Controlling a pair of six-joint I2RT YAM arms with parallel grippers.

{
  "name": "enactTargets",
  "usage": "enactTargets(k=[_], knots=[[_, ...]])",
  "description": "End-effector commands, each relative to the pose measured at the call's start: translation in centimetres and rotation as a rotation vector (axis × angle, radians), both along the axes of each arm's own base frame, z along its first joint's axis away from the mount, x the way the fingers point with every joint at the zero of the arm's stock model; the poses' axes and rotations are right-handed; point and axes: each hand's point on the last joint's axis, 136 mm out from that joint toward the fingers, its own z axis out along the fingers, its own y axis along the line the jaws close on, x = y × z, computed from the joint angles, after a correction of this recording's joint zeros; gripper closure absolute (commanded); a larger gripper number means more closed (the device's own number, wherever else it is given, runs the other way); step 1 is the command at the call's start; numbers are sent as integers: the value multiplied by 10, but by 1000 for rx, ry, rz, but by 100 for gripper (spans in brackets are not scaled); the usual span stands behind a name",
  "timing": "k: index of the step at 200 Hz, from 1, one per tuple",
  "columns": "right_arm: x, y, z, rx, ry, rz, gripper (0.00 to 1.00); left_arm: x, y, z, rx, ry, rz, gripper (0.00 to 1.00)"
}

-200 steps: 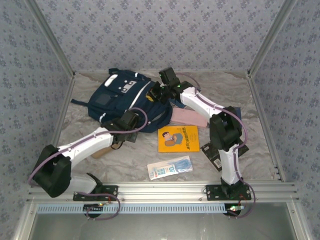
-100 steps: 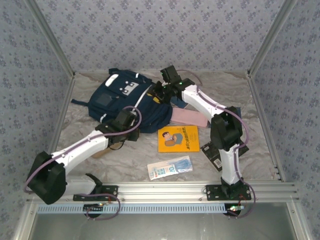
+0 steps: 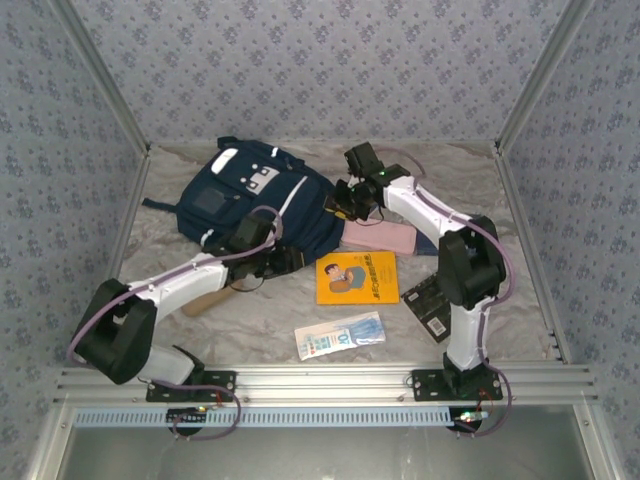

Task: Pack books, pencil case, and school supplies into a backpack

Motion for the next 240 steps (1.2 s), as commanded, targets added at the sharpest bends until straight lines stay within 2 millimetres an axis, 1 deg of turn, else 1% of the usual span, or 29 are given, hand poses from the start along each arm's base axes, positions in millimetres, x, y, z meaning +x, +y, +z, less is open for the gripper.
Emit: enactTargets(k=[1, 16, 25, 35, 55, 73, 90, 98, 100, 115, 123, 133, 145, 159, 179, 192, 210, 226, 240], knots=[[-2, 10, 13, 101, -36, 32, 65, 11, -9, 19, -222, 6, 120, 50], [1, 16, 11, 149, -35, 27, 63, 13, 0, 14, -277, 27, 200, 49], [5, 15, 8, 143, -42, 20, 62, 13, 7, 12, -288, 36, 239, 49], [9, 12, 3, 92, -61, 30, 61, 12, 15, 10, -286, 39, 272, 47], [5, 5, -14, -14, -42, 61, 60, 11, 31, 12, -283, 30, 329, 45], [14, 2, -21, -78, -58, 63, 60, 9, 44, 12, -270, 25, 367, 44], [17, 10, -24, -102, -57, 91, 60, 8, 53, 10, -263, 28, 388, 44], [22, 16, -19, -112, -83, 111, 59, 7, 55, 8, -260, 33, 393, 44], [19, 14, -22, -128, -68, 116, 59, 6, 56, 7, -258, 35, 396, 44], [24, 21, -14, -180, -92, 134, 58, 2, 63, 3, -244, 48, 418, 44], [25, 27, -11, -205, -114, 178, 56, 0, 68, 1, -238, 48, 435, 45], [26, 35, -10, -230, -118, 209, 55, -3, 75, -1, -234, 53, 461, 45], [18, 46, -12, -245, -108, 264, 55, -5, 80, -5, -241, 67, 490, 45], [10, 52, -16, -241, -110, 320, 56, -5, 79, -6, -258, 69, 497, 46], [1, 52, -21, -203, -109, 336, 58, -1, 66, -5, -321, 66, 496, 49], [-3, 48, -27, -188, -98, 336, 61, 1, 55, -2, -345, 61, 483, 50], [-7, 42, -33, -151, -82, 319, 65, 3, 45, -3, -357, 67, 473, 51], [-8, 34, -37, -158, -86, 308, 64, 4, 41, -4, -360, 68, 475, 52], [-7, 27, -40, -186, -92, 300, 60, 4, 38, -5, -355, 70, 471, 52]])
